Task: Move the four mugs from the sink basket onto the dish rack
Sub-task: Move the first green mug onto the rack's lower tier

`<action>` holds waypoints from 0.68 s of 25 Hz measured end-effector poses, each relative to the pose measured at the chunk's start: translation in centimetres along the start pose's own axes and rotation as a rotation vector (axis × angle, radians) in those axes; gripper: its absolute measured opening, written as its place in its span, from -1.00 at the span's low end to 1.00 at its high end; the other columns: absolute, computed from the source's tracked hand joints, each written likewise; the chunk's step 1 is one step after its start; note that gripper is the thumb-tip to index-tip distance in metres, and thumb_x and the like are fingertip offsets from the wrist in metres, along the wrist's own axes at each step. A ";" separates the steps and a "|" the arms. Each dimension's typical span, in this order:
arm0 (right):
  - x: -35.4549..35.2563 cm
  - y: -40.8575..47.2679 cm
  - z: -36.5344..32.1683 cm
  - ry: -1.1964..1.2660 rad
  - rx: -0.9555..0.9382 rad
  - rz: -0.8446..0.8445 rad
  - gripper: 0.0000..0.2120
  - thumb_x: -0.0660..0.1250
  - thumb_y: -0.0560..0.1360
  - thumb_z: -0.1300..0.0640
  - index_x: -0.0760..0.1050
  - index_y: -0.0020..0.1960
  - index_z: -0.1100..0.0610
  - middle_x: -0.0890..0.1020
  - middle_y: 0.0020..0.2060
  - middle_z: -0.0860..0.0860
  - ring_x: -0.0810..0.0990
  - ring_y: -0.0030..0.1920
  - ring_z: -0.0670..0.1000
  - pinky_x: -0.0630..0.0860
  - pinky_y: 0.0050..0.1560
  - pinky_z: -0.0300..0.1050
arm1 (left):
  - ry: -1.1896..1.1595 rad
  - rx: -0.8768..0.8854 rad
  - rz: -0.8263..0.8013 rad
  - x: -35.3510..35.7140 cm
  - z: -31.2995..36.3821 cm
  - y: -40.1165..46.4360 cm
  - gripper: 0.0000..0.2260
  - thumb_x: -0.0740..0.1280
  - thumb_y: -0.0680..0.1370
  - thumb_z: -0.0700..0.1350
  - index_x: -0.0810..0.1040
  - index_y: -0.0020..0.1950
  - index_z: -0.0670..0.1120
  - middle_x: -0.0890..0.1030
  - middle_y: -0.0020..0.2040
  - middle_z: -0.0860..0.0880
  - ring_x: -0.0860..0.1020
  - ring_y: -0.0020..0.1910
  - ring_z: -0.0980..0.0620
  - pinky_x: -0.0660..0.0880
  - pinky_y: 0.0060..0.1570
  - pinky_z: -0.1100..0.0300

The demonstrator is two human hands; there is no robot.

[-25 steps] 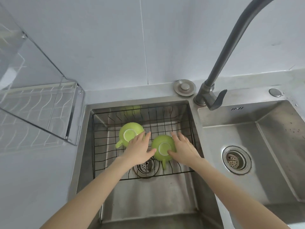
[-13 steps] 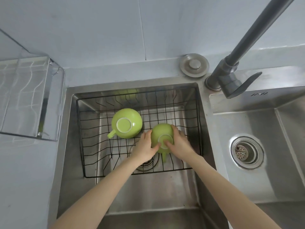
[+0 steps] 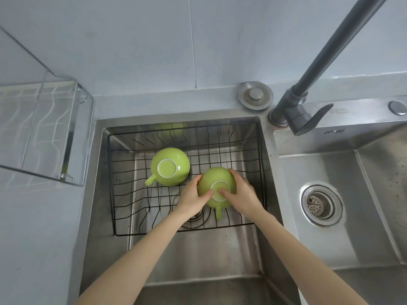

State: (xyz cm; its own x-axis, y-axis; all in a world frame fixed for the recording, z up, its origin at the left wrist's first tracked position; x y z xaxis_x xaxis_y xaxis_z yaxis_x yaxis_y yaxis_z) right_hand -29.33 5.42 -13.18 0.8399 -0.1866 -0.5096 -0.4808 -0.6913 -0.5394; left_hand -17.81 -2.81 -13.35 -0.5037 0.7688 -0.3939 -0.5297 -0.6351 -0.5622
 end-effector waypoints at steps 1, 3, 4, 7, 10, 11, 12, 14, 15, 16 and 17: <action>-0.2 -0.5 -0.4 -0.009 -0.009 0.009 -0.32 0.34 0.45 0.03 0.09 0.46 0.05 0.38 0.31 0.19 0.39 0.29 0.16 0.36 0.26 -0.03 | -0.023 -0.006 0.008 -0.3 0.1 -0.5 -0.49 0.35 0.46 -0.12 0.27 0.36 -0.15 0.46 0.28 -0.14 0.48 0.20 -0.11 0.41 0.26 -0.03; -0.4 -1.8 -1.2 -0.029 -0.036 0.032 -0.34 0.33 0.45 0.00 0.10 0.46 0.05 0.40 0.29 0.20 0.39 0.28 0.18 0.36 0.26 -0.02 | -0.066 -0.015 0.025 -1.0 0.2 -1.8 -0.51 0.36 0.45 -0.10 0.31 0.33 -0.13 0.48 0.24 -0.10 0.51 0.15 -0.07 0.43 0.23 0.04; -0.5 -2.5 -1.7 -0.035 -0.048 0.036 -0.34 0.32 0.46 -0.02 0.10 0.46 0.04 0.39 0.29 0.20 0.38 0.29 0.18 0.35 0.27 -0.01 | -0.089 -0.008 0.038 -1.4 0.4 -2.6 -0.54 0.36 0.45 -0.10 0.33 0.31 -0.12 0.50 0.21 -0.09 0.51 0.13 -0.03 0.43 0.18 0.11; -0.4 -4.9 -3.1 -0.064 -0.106 0.001 -0.30 0.32 0.43 -0.07 0.06 0.46 -0.03 0.34 0.33 0.14 0.34 0.33 0.16 0.31 0.30 -0.01 | -0.128 0.023 0.087 -3.0 0.8 -4.8 -0.56 0.37 0.44 -0.06 0.36 0.27 -0.08 0.52 0.12 -0.02 0.47 0.08 0.06 0.39 0.08 0.22; -0.4 -8.0 -5.0 -0.110 -0.200 -0.016 -0.19 0.39 0.37 -0.10 0.01 0.47 -0.06 0.29 0.36 0.10 0.29 0.35 0.15 0.27 0.37 0.03 | -0.176 0.051 0.085 -4.7 1.1 -7.4 -0.55 0.37 0.42 -0.02 0.37 0.27 -0.05 0.52 0.07 0.00 0.51 0.11 0.00 0.46 0.19 0.08; -0.4 -8.9 -5.6 -0.124 -0.234 -0.026 -0.16 0.41 0.36 -0.09 -0.01 0.47 -0.07 0.27 0.37 0.09 0.26 0.36 0.14 0.25 0.38 0.02 | -0.197 0.063 0.082 -5.2 1.2 -8.2 -0.56 0.37 0.42 -0.02 0.37 0.27 -0.05 0.52 0.07 -0.04 0.53 0.11 -0.05 0.47 0.20 0.00; -0.3 -9.8 -6.2 -0.143 -0.265 -0.035 -0.13 0.43 0.35 -0.06 -0.03 0.48 -0.07 0.26 0.38 0.08 0.24 0.37 0.13 0.23 0.38 0.00 | -0.214 0.077 0.082 -5.7 1.2 -9.1 -0.56 0.37 0.43 -0.03 0.36 0.26 -0.05 0.52 0.06 -0.06 0.54 0.11 -0.08 0.48 0.19 -0.05; 0.1 -11.7 -7.3 -0.173 -0.308 -0.028 -0.11 0.45 0.34 -0.02 -0.05 0.48 -0.07 0.24 0.39 0.08 0.22 0.38 0.12 0.22 0.38 -0.01 | -0.233 0.117 0.073 -6.7 1.2 -11.0 -0.55 0.38 0.43 -0.03 0.35 0.27 -0.06 0.51 0.06 -0.08 0.54 0.10 -0.08 0.52 0.14 -0.06; 0.3 -12.4 -7.8 -0.176 -0.319 -0.016 -0.11 0.45 0.34 -0.01 -0.04 0.48 -0.07 0.24 0.39 0.08 0.23 0.38 0.12 0.22 0.38 -0.01 | -0.241 0.139 0.063 -7.2 1.1 -11.7 -0.54 0.38 0.43 -0.03 0.35 0.28 -0.07 0.51 0.06 -0.08 0.54 0.09 -0.08 0.55 0.10 -0.03; 0.7 -13.3 -8.3 -0.175 -0.331 -0.002 -0.11 0.45 0.34 0.00 -0.04 0.48 -0.07 0.24 0.39 0.08 0.23 0.37 0.12 0.23 0.38 0.00 | -0.245 0.162 0.059 -7.8 1.0 -12.5 -0.54 0.38 0.43 -0.04 0.35 0.28 -0.07 0.50 0.06 -0.08 0.55 0.08 -0.08 0.57 0.05 -0.01; 1.1 -13.9 -8.8 -0.172 -0.344 0.012 -0.11 0.45 0.34 0.00 -0.04 0.48 -0.06 0.25 0.38 0.08 0.24 0.37 0.12 0.25 0.38 0.00 | -0.248 0.186 0.057 -8.4 0.7 -13.2 -0.54 0.39 0.43 -0.04 0.36 0.28 -0.07 0.50 0.08 -0.09 0.55 0.07 -0.08 0.57 0.04 -0.01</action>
State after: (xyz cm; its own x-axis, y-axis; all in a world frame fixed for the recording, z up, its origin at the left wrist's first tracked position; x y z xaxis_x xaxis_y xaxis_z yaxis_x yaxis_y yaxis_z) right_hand -19.48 8.73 -0.34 0.7665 -0.0964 -0.6350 -0.3533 -0.8890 -0.2914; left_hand -7.05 -0.95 -2.09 -0.6750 0.7045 -0.2191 -0.6000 -0.6970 -0.3927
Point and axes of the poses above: each hand's wrist, its own y-axis towards the middle knuckle, its own x-axis out of the palm, z = x × y, the point moved 7 cm from there along y, towards the middle knuckle
